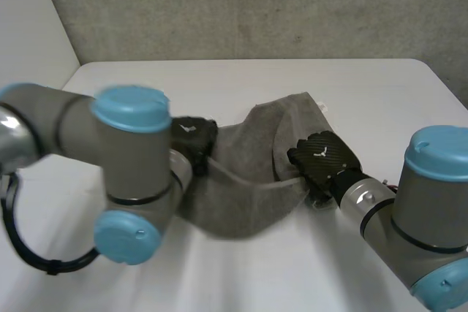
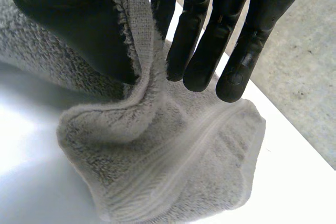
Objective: Fold the laundry
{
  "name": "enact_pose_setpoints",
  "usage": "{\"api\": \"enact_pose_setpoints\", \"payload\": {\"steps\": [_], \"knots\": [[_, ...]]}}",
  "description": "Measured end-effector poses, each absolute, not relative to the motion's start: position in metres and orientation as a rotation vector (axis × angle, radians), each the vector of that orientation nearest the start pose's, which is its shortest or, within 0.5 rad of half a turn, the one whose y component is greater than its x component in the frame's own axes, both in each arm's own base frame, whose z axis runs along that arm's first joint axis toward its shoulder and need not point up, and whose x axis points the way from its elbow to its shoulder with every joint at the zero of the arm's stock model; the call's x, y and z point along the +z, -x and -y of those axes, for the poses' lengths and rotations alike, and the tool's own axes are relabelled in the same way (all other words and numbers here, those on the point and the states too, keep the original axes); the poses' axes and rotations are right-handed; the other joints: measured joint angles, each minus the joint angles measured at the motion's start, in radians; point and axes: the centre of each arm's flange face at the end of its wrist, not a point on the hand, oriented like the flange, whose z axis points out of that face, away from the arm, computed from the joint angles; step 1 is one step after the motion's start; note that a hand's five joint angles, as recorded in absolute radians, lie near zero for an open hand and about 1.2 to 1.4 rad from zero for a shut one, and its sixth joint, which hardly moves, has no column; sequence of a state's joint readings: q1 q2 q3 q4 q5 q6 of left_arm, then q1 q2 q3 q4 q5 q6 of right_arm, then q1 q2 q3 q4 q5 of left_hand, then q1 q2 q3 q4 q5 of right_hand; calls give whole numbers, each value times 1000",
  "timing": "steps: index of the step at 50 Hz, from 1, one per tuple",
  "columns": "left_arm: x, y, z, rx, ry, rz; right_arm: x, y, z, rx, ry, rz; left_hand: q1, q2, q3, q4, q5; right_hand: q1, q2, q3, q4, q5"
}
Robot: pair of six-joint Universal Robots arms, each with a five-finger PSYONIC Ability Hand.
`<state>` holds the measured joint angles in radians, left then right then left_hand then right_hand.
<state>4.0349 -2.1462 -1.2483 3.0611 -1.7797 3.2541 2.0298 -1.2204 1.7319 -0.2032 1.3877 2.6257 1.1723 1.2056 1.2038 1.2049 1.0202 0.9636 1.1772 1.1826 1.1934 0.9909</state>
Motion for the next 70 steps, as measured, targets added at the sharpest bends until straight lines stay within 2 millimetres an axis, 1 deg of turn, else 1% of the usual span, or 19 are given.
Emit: {"api": "enact_pose_setpoints", "payload": {"steps": [6, 18, 22, 29, 34, 35, 39, 40, 43, 44, 46, 50, 53, 55, 58, 61, 63, 69, 70], "knots": [[231, 300, 221, -1956, -861, -2445, 185, -273, 229, -1751, 1325, -2118, 12, 9, 9, 9, 9, 0, 3, 0, 0, 0], [297, 243, 185, -2076, -1001, -2123, 288, -259, 197, -1792, 1395, -2072, 17, 11, 12, 12, 13, 0, 4, 6, 0, 0], [304, 228, 176, -2029, -1033, -2103, 302, -254, 182, -1744, 1484, -2077, 17, 11, 12, 12, 13, 0, 4, 6, 0, 0], [272, 219, 165, -1809, -1176, -2271, 272, -253, 172, -1475, 1781, -2122, 22, 11, 12, 13, 14, 0, 4, 6, 0, 0], [228, 227, 181, -1658, -1256, -2394, 233, -259, 184, -1268, 1889, -2166, 22, 11, 12, 13, 16, 0, 4, 6, 0, 0], [228, 227, 181, -1658, -1256, -2394, 233, -259, 184, -1268, 1889, -2166, 22, 11, 12, 13, 16, 0, 4, 6, 0, 0], [204, 237, 202, -1621, -1278, -2417, 220, -263, 192, -1223, 1903, -2187, 22, 11, 12, 13, 16, 0, 4, 6, 0, 0], [199, 243, 216, -1637, -1277, -2404, 213, -268, 206, -1260, 1904, -2203, 22, 11, 12, 13, 16, 0, 4, 6, 0, 0], [208, 259, 258, -1795, -1222, -2288, 221, -278, 234, -1470, 1876, -2208, 22, 12, 12, 13, 16, 0, 4, 6, 0, 0], [208, 259, 258, -1795, -1222, -2288, 221, -278, 234, -1470, 1876, -2208, 22, 12, 12, 13, 16, 0, 4, 6, 0, 0], [244, 272, 293, -2025, -1109, -2104, 254, -289, 269, -1873, 1764, -2163, 22, 12, 12, 13, 16, 0, 4, 6, 0, 0], [316, 282, 323, -2374, -886, -1796, 315, -299, 302, -2449, 1481, -1965, 22, 12, 12, 13, 16, 0, 4, 6, 0, 0], [365, 283, 326, -2598, -715, -1603, 356, -301, 310, -2761, 1265, -1759, 22, 12, 12, 13, 16, 0, 4, 6, 0, 0], [410, 279, 319, -2807, -545, -1430, 390, -300, 308, -2981, 1078, -1541, 22, 12, 12, 13, 16, 0, 4, 6, 0, 0], [439, 270, 304, -2979, -398, -1341, 406, -298, 300, -3080, 996, -1384, 22, 12, 12, 13, 18, 0, 4, 6, 0, 1], [439, 264, 295, -3024, -352, -1381, 399, -299, 294, -3050, 1046, -1370, 22, 12, 12, 13, 19, 0, 4, 6, 0, 3], [426, 258, 291, -3010, -341, -1468, 385, -300, 290, -2983, 1129, -1400, 27, 12, 12, 13, 19, 0, 4, 6, 0, 4], [359, 243, 291, -2795, -380, -1779, 322, -301, 274, -2595, 1450, -1601, 27, 12, 12, 13, 19, 0, 4, 6, 0, 5], [335, 238, 290, -2710, -405, -1866, 302, -300, 266, -2441, 1532, -1663, 27, 12, 12, 13, 19, 0, 4, 6, 0, 5]]}}
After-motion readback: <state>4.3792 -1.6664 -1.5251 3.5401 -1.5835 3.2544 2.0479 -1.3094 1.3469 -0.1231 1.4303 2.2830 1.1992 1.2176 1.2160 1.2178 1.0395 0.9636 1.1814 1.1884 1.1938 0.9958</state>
